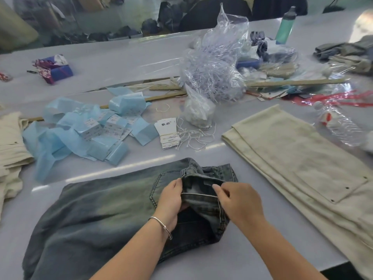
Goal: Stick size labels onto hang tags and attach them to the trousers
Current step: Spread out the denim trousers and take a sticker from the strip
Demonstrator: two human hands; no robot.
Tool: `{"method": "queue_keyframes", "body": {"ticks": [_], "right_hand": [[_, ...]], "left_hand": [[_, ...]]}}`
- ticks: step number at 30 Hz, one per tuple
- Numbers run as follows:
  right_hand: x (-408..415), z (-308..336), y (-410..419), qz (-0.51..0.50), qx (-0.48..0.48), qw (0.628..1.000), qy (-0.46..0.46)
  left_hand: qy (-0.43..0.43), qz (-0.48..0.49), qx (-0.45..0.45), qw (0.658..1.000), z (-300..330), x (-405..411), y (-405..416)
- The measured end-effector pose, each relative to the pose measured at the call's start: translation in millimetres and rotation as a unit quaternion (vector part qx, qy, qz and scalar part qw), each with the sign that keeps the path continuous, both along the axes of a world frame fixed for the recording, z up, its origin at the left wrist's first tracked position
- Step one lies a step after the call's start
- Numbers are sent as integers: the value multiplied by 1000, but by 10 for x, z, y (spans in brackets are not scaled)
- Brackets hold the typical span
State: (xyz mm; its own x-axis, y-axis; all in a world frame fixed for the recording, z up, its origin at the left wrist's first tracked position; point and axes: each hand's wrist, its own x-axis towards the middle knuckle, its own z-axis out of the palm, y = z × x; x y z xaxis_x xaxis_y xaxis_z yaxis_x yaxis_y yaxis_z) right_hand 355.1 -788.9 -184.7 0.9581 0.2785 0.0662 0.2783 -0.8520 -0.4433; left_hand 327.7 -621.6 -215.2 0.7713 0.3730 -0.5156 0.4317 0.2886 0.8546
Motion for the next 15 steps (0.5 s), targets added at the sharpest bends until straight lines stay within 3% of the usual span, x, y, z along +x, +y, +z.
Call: {"method": "queue_keyframes", "body": {"ticks": [3, 7, 10, 13, 15], "right_hand": [[213, -81, -128, -17, 25, 999, 9], [502, -190, -169, 74, -13, 996, 48], [621, -199, -115, 85, 72, 989, 100], [635, -180, -53, 97, 118, 983, 103], [613, -135, -7, 118, 120, 983, 70]], "left_hand": [[-15, -9, -12, 1000, -3, 65, -73], [-33, -26, -36, 998, 5, 61, -64], [-28, -30, -11, 999, -18, 37, 7], [-50, 21, 128, 990, -42, 1, 3], [-118, 108, 299, 941, 8, -25, -40]]}}
